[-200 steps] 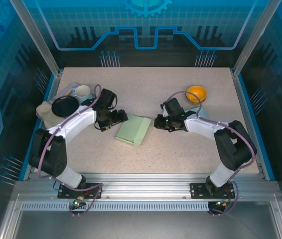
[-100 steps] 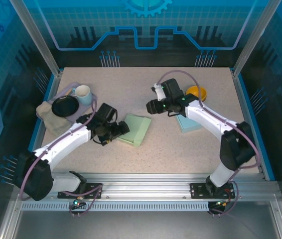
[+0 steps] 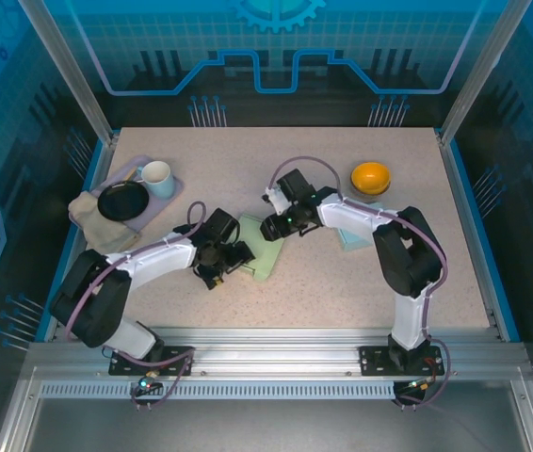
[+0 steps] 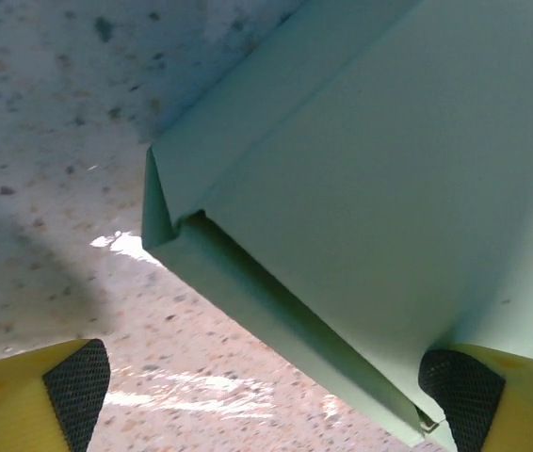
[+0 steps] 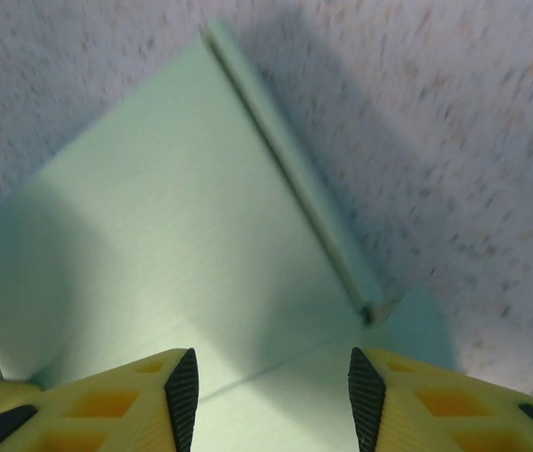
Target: Fold the paper box
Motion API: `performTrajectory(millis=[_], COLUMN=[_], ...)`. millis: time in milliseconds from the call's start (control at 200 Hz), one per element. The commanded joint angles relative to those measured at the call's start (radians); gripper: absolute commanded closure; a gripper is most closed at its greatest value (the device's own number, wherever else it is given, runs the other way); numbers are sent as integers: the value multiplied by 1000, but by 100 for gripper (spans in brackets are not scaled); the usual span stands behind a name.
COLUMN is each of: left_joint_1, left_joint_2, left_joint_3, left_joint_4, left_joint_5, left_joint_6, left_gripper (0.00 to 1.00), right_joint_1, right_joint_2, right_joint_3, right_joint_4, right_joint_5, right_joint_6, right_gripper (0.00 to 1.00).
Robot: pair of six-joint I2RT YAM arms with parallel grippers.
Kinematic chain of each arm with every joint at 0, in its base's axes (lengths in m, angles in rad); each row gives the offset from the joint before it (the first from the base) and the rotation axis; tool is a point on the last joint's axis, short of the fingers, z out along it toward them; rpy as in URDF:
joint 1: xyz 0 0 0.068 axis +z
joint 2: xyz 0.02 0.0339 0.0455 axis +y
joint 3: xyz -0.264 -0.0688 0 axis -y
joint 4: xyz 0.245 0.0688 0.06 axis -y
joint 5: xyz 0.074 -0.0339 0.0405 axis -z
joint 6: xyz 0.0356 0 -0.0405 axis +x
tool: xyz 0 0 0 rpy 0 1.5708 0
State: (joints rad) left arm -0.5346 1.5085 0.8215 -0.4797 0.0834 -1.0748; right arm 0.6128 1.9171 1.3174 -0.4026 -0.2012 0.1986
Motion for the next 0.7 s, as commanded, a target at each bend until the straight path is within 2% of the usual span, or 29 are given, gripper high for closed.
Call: performTrajectory(millis=[0,100,300,415,500,695], left_joint_1=[9,23,108,140,142,145], left_joint_2=[45,86,169,201,203,240], left_joint_3=[56,119,226,260,259,271], left_joint_4=[22,-19,-86,-123,-132,-131], left_joint_5=[-13,-38,-53,-50,-53,-42], left_joint_6=[2,51,210,272,277,305], left_gripper=[8,8,8,7,7,8], right_joint_1=[15,20,28,17,-12,-65], right_joint_2=[-45,-85,-197,-238,-224,-83], right_joint_3=[-56,-110,-195,-174,-122,24], right_joint_4=[1,8,66,20,-34,-39], right_joint_5=[-33,-44,-159,-101,-38,-45], right_joint_6=[43,62,146,145,92,35], right_gripper=[52,51,51,49,47,46])
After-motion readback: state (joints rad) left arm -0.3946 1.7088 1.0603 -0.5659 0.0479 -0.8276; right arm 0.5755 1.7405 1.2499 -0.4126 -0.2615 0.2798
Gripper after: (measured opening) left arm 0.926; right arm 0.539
